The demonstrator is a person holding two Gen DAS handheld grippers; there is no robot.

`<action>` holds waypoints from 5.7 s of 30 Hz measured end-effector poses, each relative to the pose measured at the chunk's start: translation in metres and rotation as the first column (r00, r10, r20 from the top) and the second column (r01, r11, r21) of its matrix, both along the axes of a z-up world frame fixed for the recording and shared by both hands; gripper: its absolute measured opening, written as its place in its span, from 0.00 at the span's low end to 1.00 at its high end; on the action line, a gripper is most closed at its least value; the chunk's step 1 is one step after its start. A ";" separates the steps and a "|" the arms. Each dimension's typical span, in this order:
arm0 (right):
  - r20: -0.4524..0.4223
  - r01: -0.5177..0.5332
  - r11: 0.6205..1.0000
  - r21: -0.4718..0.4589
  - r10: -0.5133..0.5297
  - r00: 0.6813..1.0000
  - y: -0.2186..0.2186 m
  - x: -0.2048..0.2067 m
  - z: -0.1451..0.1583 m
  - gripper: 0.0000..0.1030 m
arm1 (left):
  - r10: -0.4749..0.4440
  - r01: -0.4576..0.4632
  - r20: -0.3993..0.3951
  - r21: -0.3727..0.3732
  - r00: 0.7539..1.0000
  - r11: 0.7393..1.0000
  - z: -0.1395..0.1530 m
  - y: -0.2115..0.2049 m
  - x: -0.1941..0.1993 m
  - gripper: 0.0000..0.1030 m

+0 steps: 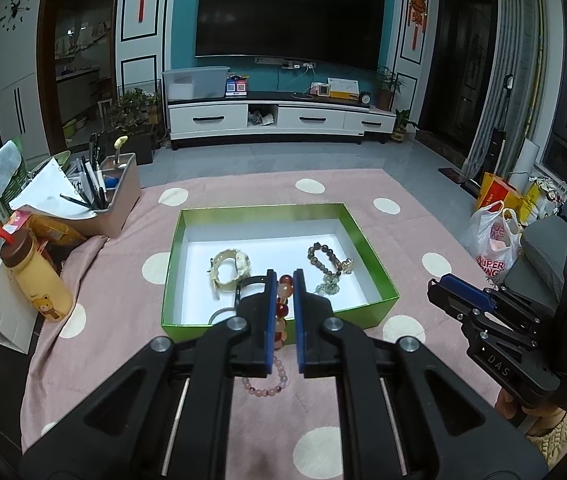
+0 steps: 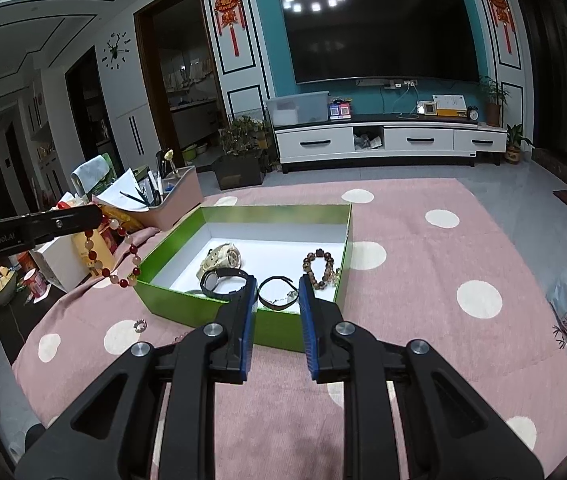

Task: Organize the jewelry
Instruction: 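Carry the red bead bracelet and dark ring over the green box and open both tools, then withdraw both tools from the box toward the silver ring and pink bracelet, then grasp the silver ring with the left tool while the right tool grasps the pink bead bracelet, then carry the silver ring and pink bead bracelet over the green box with both tools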

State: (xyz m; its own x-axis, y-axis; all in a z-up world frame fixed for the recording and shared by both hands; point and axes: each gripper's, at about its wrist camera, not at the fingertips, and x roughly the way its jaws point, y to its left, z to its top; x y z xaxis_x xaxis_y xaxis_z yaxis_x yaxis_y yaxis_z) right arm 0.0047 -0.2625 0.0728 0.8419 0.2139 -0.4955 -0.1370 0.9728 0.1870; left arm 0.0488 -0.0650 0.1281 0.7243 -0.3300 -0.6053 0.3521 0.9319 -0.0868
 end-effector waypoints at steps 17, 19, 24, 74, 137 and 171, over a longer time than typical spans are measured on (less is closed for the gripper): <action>0.010 0.002 1.000 -0.004 -0.002 1.000 -0.001 0.032 0.009 0.20 | 0.001 -0.001 -0.028 0.008 1.000 1.000 -0.005 -0.015 0.042 0.07; 0.010 0.007 1.000 -0.004 -0.007 1.000 -0.003 0.039 0.012 0.20 | 0.007 -0.007 -0.042 0.004 0.999 1.000 -0.007 -0.015 0.052 0.07; 0.018 0.018 1.000 -0.007 -0.018 1.000 -0.005 0.057 0.018 0.20 | 0.023 -0.022 -0.043 0.024 0.999 0.999 -0.009 -0.020 0.073 0.07; -0.227 0.043 0.993 0.113 -0.016 0.974 -0.034 0.120 -0.029 0.34 | 0.076 -0.063 -0.215 0.066 0.974 0.996 -0.072 -0.012 0.144 0.42; -0.363 -0.175 0.969 -0.176 0.101 0.926 0.140 0.080 -0.117 0.25 | 0.213 -0.176 -0.248 0.162 0.945 0.971 -0.173 0.075 0.048 0.34; -0.309 -0.097 0.990 -0.099 0.062 0.949 0.103 0.053 -0.091 0.07 | 0.196 -0.170 -0.252 0.121 0.948 0.978 -0.168 0.073 0.032 0.20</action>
